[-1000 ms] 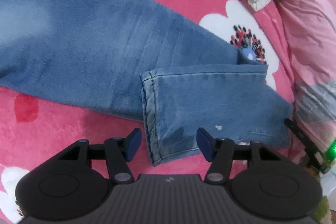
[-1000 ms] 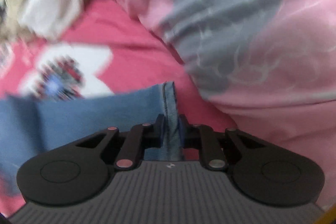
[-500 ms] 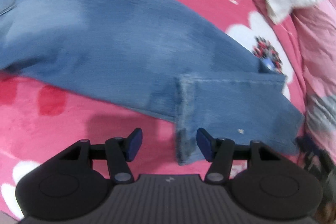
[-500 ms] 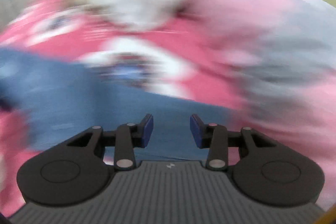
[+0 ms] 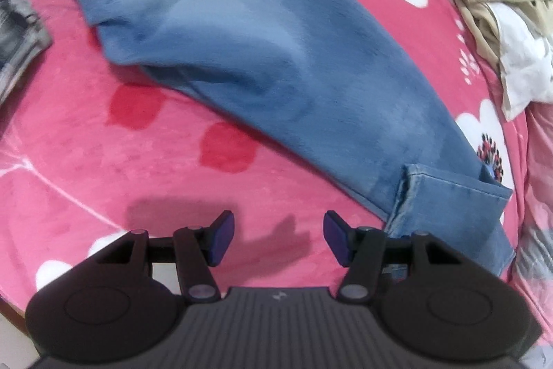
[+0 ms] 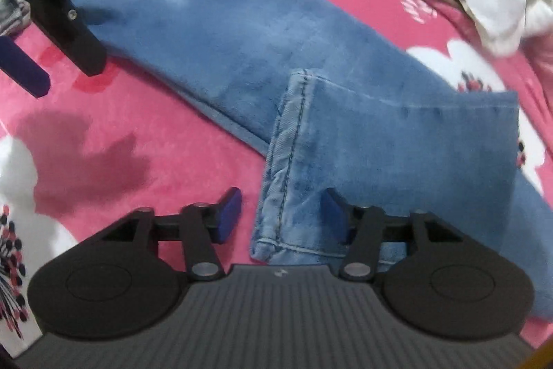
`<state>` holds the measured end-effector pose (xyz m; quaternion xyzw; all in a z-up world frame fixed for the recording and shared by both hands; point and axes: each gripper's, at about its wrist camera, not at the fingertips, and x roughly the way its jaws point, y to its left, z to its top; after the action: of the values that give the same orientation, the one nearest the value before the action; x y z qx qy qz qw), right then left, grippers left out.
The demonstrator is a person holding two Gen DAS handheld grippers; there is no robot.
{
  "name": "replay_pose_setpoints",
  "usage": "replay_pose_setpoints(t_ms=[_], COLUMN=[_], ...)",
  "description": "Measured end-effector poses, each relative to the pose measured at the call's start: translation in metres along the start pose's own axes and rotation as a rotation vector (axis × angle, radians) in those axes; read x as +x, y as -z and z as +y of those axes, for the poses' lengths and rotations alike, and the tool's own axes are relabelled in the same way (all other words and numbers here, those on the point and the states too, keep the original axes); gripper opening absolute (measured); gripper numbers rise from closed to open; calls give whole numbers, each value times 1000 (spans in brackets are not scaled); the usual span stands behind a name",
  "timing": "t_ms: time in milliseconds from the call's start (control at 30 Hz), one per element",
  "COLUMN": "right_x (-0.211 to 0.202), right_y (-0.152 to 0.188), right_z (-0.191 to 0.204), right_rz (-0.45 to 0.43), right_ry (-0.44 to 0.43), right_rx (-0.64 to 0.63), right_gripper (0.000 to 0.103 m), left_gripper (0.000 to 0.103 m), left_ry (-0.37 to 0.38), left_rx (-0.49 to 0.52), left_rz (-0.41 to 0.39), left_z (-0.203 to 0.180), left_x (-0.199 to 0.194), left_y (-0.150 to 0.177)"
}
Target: Fold clothes
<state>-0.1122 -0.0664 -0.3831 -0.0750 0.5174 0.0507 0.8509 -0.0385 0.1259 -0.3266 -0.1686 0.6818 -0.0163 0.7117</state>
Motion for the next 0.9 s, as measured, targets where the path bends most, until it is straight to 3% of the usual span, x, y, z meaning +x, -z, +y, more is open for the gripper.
replay_pose_setpoints(t_ms=[33,133,233,367,500,600,667,800,900], right_x=[-3,-28,-70,-109,-101,-86,-79,-74,-74], right_y=[-2,-9,-6,25,70,105,127,148,146], right_z=[-9,-46,-106,-210,-288,-319,-330,-334,-333], right_rz=[6,-26,-78,-126,-88,-43,-17,17,28], right_ry=[-14,1,30,70,131,131,126,117,106], right_rx=[23,124,330,681,901,1028,1096,1109,1059], right_gripper=[10,9,8,2,2,2,2,2,2], left_gripper=[58,58,58,58,56,55,54,53,52], left_ry=[1,6,15,37,29,-6,-53,-131,-144], left_rx=[-4,-10,-6,24,158,380,610,1041,1267], left_rz=[-1,-3,-6,4,12,-15,-47,-121,-154], left_z=[2,7,6,-7,-45,-88,-124,-178,-205], left_x=[-1,-3,-3,9,25,34,40,55,66], left_y=[0,-2,-6,-11,-13,-5,9,51,74])
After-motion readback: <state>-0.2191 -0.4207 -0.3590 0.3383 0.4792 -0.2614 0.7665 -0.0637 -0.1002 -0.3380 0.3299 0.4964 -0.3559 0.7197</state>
